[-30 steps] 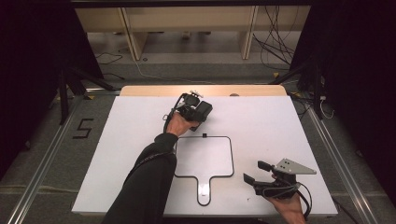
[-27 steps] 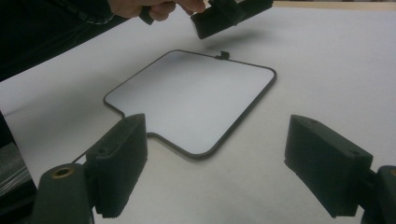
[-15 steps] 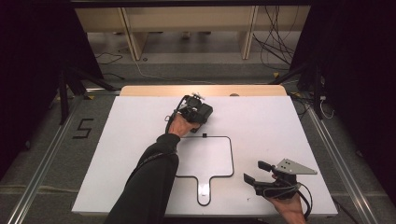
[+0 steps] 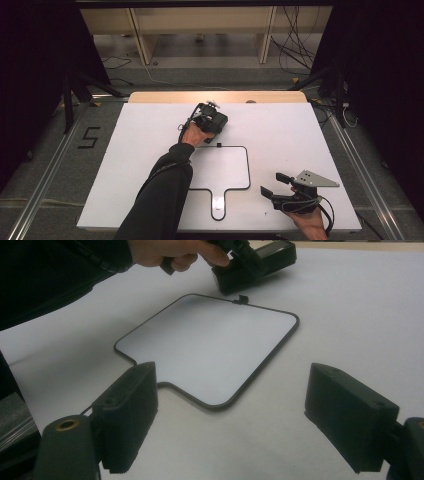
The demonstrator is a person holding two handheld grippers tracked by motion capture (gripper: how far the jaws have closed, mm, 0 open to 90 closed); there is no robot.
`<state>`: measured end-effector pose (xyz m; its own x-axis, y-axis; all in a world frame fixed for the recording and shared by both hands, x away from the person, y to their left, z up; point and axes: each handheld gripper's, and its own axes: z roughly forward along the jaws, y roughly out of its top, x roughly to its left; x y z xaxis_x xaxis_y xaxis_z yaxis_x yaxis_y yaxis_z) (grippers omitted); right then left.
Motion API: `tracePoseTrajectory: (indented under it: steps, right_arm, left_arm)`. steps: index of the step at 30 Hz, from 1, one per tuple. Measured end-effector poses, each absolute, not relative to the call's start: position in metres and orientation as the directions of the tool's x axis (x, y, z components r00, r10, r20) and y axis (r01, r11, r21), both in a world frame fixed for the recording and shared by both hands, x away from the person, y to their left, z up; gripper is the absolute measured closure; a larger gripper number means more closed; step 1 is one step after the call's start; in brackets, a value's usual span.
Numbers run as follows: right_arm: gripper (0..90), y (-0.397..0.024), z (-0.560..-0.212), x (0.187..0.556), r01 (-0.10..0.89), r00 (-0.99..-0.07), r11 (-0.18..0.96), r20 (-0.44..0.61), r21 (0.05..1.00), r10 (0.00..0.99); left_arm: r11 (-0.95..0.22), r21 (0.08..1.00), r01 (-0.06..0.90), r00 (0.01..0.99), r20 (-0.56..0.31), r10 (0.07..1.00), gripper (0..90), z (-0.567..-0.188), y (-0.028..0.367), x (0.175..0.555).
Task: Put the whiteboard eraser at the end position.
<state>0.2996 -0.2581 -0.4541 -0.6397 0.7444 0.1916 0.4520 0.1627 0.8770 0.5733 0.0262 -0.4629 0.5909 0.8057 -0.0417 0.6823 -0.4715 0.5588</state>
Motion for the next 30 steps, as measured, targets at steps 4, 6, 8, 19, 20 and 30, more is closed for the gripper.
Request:
tracePoseTrajectory:
  steps: [4,6,8,19,20,30]
  right_arm:
    - [22.0,-0.258,-0.454,0.299,0.452,-0.64,0.164,0.191,0.877,0.745]
    - [22.0,-0.258,-0.454,0.299,0.452,-0.64,0.163,0.191,0.877,0.744]
    - [22.0,-0.258,-0.454,0.299,0.452,-0.641,0.164,0.191,0.877,0.744]
    - [22.0,-0.258,-0.454,0.299,0.452,-0.64,0.164,0.191,0.877,0.744]
    - [22.0,-0.258,-0.454,0.299,0.452,-0.64,0.165,0.19,0.877,0.745]
    - [21.9,-0.258,-0.454,0.299,0.45,-0.639,0.165,0.187,0.878,0.746]
  left_arm:
    - [-0.476,0.551,0.685,0.591,-0.038,0.806,39.5,-0.466,0.024,0.574]
    - [-0.483,0.545,0.685,0.589,-0.025,0.808,39.5,-0.467,0.023,0.574]
    - [-0.474,0.546,0.691,0.582,-0.032,0.813,39.4,-0.468,0.024,0.574]
    - [-0.438,0.563,0.7,0.572,-0.077,0.816,29.4,-0.466,0.027,0.573]
    - [-0.436,0.565,0.701,0.572,-0.079,0.817,27.8,-0.464,0.027,0.573]
    - [-0.403,0.61,0.682,0.577,-0.11,0.81,19.2,-0.444,0.04,0.564]
